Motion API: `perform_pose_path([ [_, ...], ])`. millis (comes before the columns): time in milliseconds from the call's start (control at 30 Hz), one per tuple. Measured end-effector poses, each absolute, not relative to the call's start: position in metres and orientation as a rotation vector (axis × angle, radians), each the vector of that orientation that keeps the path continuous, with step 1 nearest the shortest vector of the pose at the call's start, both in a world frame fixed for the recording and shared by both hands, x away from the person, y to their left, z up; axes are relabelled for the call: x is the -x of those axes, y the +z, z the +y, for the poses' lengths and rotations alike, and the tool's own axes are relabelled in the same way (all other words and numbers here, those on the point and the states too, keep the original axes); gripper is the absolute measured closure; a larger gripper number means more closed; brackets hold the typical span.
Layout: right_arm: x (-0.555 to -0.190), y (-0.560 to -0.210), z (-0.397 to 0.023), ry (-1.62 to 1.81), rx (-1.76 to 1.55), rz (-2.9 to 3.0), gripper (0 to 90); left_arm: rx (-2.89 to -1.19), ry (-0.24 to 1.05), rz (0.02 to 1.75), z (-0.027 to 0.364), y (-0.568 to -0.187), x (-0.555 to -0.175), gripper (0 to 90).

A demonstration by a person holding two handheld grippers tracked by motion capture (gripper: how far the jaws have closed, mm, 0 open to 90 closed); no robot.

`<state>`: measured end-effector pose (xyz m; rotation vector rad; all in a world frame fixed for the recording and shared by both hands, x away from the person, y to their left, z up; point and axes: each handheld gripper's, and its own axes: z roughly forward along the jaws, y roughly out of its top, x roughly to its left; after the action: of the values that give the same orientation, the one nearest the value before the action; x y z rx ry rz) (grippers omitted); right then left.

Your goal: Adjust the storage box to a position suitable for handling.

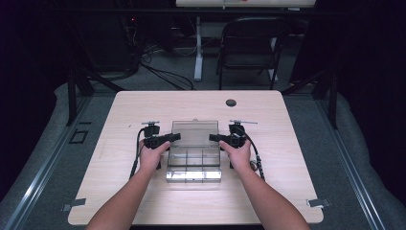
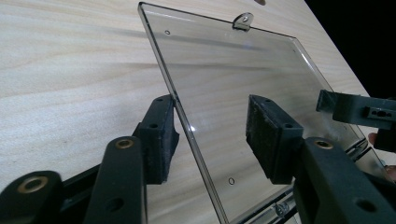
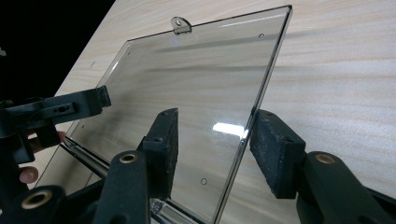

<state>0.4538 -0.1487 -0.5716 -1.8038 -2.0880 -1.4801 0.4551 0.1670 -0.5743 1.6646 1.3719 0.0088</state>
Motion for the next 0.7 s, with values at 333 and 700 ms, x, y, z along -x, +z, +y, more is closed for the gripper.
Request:
perform_pose_path([
  [333, -0.4534, -0.5737, -0.1451, -1.442, 1.817, -2.103, 47.6, -1.671, -0.019, 1.376, 0.1651, -0.5767, -0.456, 44.8],
  [700, -0.4536, -0.5758, -0.145, -1.411, 1.838, -2.075, 47.2, -1.683, -0.043, 1.395, 0.1641, -0.5805, -0.4569, 42.9],
])
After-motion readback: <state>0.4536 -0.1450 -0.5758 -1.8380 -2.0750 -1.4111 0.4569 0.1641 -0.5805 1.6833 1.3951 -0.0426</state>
